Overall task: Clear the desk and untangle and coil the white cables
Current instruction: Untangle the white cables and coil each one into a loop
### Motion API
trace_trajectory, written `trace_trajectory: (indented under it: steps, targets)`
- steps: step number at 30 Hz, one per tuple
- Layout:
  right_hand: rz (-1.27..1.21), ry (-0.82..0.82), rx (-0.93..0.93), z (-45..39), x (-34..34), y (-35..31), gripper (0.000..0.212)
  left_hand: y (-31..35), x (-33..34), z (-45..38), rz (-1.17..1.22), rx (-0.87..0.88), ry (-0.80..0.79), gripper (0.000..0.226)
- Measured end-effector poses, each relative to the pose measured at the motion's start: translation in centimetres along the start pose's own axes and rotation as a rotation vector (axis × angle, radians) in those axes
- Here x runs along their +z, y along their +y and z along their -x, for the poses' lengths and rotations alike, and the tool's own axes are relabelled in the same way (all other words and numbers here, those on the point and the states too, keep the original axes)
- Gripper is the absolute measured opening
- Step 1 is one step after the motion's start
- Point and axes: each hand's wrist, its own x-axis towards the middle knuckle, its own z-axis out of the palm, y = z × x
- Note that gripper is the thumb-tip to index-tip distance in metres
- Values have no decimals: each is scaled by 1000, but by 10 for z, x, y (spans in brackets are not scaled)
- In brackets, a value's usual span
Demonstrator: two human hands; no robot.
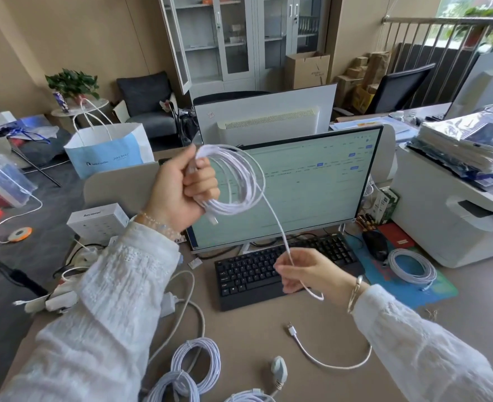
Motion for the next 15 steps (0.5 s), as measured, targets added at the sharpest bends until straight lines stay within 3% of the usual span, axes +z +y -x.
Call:
trace_trajectory:
  steps: [3,6,12,15]
  targets:
    - [204,-30,11,1,15,14,18,14,-2,-6,-73,152,108,41]
    - [471,114,-88,2,19,14,19,16,-12,-12,-203,223,209,37]
    - [646,307,-567,6,14,-19,8,-9,-35,-14,-563,210,278,30]
    - [706,364,-784,5,16,-42,18,-23,-34,-12,-784,112,248,31]
